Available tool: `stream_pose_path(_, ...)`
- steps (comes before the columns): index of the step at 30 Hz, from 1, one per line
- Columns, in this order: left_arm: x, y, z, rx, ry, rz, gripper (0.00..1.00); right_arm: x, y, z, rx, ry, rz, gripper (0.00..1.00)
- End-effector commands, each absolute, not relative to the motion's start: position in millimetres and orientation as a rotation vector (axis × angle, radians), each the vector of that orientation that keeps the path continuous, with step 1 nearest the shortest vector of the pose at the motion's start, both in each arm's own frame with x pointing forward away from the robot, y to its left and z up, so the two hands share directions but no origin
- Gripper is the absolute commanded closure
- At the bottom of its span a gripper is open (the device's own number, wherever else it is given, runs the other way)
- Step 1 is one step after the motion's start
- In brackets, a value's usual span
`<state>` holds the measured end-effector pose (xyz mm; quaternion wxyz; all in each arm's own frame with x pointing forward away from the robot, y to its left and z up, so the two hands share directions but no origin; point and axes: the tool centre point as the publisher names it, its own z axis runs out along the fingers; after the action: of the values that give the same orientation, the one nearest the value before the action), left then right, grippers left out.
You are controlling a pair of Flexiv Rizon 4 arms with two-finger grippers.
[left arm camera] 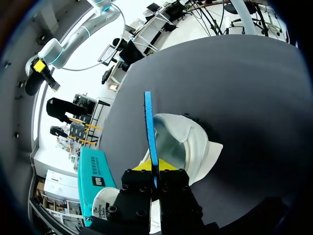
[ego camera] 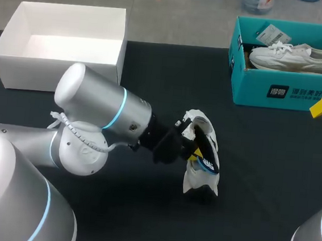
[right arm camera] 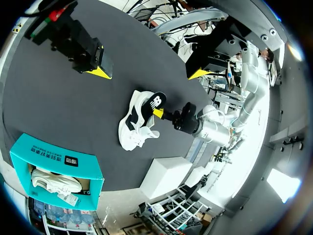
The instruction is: Take the shoe out of the shoebox, open the shoe tongue, remove and reinsert the insole, then place the shoe into the shoebox
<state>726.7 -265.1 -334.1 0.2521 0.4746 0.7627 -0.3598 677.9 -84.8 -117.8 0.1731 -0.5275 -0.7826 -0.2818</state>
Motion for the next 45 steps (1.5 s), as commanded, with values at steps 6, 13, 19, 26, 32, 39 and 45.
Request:
stream_pose_path(6,741,-267,-341,1.335,2.064,-0.922,1.0,679,-84,-118,-1.496,-2.22,-0.795,0.0)
stream_pose_path(13,756,-268,-356,1.337,2.088,-0.883,1.0,679,-84,-118,-1.496,-2.22,-0.795,0.0)
stream_pose_path(19,751,-266,-361,1.341,2.107,-0.884,1.0,679,-84,-118,-1.496,-2.22,-0.795,0.0)
stream_pose_path(26,751,-265,-354,1.321,2.102,-0.9,0.89,679,-84,-118,-1.496,-2.22,-0.795,0.0)
stream_pose_path(32,746,-264,-343,1.307,2.087,-0.918,0.73,679,-84,-118,-1.496,-2.22,-0.795,0.0)
stream_pose_path(39,738,-268,-337,1.308,2.073,-0.946,0.75,679,-84,-118,-1.496,-2.22,-0.795,0.0)
stream_pose_path(45,734,-270,-339,1.324,2.07,-0.961,1.0,679,-84,-118,-1.496,-2.22,-0.795,0.0)
